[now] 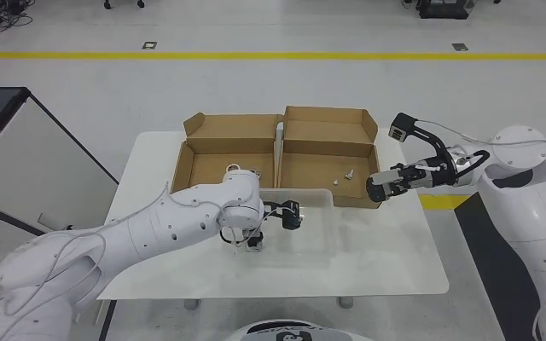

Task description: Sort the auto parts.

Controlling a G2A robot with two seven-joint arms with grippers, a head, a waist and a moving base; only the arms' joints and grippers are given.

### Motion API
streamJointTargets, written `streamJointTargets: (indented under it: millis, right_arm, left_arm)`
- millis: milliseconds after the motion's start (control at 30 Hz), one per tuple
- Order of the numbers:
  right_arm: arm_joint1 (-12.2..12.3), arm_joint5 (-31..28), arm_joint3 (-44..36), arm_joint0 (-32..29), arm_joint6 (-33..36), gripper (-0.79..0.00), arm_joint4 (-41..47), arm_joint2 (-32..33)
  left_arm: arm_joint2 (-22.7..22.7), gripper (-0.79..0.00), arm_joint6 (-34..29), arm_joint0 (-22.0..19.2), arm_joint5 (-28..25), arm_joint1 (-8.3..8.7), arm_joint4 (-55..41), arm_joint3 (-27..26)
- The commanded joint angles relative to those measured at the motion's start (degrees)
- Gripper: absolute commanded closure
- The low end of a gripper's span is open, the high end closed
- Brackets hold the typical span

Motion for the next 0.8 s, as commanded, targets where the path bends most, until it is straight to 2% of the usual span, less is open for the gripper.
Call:
streamJointTargets:
  millis: [0, 333, 433, 467, 600, 767]
  right_arm:
    - [0.00, 0.00, 0.00, 0.00, 0.00, -0.785, 0.00, 0.00]
    - [0.00, 0.00, 0.00, 0.00, 0.00, -0.785, 0.00, 0.00]
    - [0.00, 0.00, 0.00, 0.00, 0.00, -0.785, 0.00, 0.00]
    - [0.00, 0.00, 0.00, 0.00, 0.00, -0.785, 0.00, 0.00]
    - [0.00, 0.00, 0.00, 0.00, 0.00, -0.785, 0.00, 0.00]
    - [0.00, 0.00, 0.00, 0.00, 0.00, -0.785, 0.00, 0.00]
  left_arm:
    - [0.00, -0.548, -0.10, 0.58, 0.11, -0.44, 1.09, 0.50]
    - [0.00, -0.499, -0.27, 1.78, 0.27, -2.28, 4.16, 3.61]
    - [0.00, -0.400, -0.49, 1.95, 0.49, -2.63, 4.60, 4.13]
    - [0.00, -0.391, -0.54, 2.02, 0.54, -2.73, 4.80, 4.30]
    - [0.00, -0.437, -0.79, 2.52, 0.78, -3.07, 4.68, 5.10]
    - [0.00, -0.425, -1.21, 2.68, 1.20, -3.39, 3.79, 5.33]
